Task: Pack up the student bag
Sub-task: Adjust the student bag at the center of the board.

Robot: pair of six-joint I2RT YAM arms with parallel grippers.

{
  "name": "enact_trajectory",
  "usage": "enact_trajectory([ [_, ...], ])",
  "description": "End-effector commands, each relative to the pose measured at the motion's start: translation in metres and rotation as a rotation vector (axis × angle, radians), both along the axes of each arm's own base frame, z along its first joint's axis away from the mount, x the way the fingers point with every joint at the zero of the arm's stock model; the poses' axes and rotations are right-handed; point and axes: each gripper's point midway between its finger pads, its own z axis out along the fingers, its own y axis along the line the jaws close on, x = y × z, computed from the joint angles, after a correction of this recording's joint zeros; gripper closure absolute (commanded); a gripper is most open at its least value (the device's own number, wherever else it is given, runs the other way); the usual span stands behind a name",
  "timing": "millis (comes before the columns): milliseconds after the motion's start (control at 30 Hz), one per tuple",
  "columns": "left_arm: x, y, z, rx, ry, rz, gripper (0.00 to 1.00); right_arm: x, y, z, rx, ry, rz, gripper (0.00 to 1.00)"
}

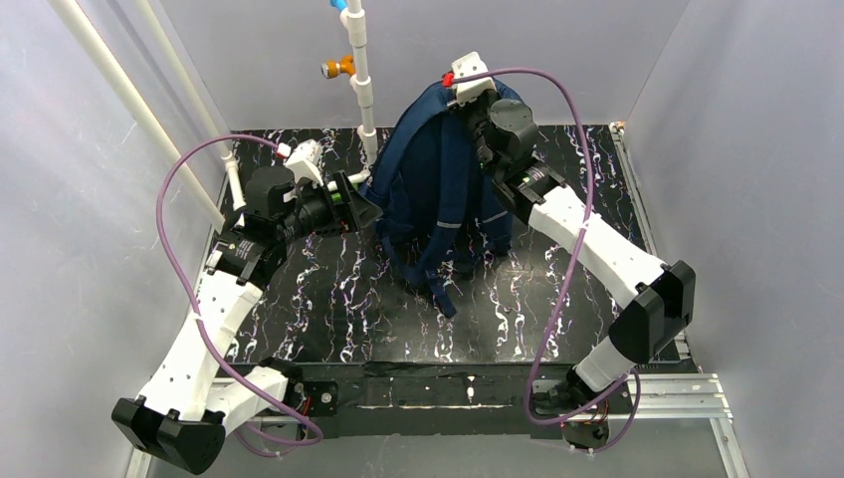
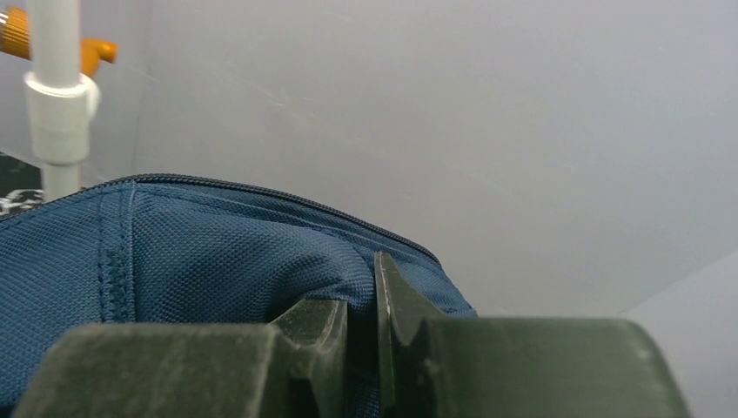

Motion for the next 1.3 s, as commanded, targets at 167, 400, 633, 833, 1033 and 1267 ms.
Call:
enact_trajectory([
  [167, -0.001, -0.004, 0.01, -0.017, -0.031, -0.026, 0.28, 0.046, -0.041, 0.066, 0.252, -0.064, 0.078, 0.99],
  [400, 0.004, -0.008, 0.01, -0.03, -0.025, -0.033, 0.28, 0.01, -0.027, 0.205, 0.328, -0.331, 0.293, 0.99],
  [633, 0.0, -0.011, 0.015, -0.052, -0.028, -0.044, 0.28, -0.009, -0.017, 0.258, 0.427, -0.491, 0.422, 0.99],
  [833, 0.0, -0.013, 0.012, -0.068, -0.006, -0.046, 0.28, -0.066, -0.043, 0.309, 0.503, -0.628, 0.459, 0.99],
  [1033, 0.001, -0.016, 0.009, -0.088, 0.001, -0.047, 0.28, -0.05, -0.032, 0.263, 0.472, -0.46, 0.463, 0.84],
  [1267, 0.002, -0.021, 0.006, -0.108, 0.015, -0.065, 0.27, -0.008, -0.016, 0.097, 0.433, -0.071, 0.379, 0.44],
])
